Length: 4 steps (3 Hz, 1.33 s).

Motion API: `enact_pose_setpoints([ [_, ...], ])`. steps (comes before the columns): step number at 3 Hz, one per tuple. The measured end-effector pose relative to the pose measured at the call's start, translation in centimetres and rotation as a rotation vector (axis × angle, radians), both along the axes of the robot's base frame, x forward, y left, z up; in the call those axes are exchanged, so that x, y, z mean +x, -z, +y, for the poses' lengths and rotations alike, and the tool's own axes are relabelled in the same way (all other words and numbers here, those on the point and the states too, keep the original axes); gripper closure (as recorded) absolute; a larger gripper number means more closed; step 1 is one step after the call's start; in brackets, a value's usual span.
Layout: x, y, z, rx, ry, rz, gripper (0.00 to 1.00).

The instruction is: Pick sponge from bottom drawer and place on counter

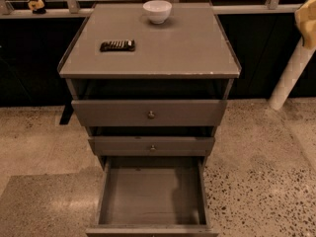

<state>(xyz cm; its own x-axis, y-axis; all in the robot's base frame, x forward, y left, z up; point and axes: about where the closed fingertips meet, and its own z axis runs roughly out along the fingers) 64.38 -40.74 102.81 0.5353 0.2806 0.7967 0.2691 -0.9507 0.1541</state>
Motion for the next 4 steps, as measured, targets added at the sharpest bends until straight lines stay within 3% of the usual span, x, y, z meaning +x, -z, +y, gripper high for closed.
enact_pose_setpoints([
  [2, -3.5, 0.1, -4.9, -0.001, 0.079, 0.001, 1.0],
  [3, -4.8, 0.2, -6.3, -0.022, 0.083, 0.004, 1.0],
  [4, -4.5, 0.2, -3.5, -0.067, -0.069, 0.017, 1.0],
])
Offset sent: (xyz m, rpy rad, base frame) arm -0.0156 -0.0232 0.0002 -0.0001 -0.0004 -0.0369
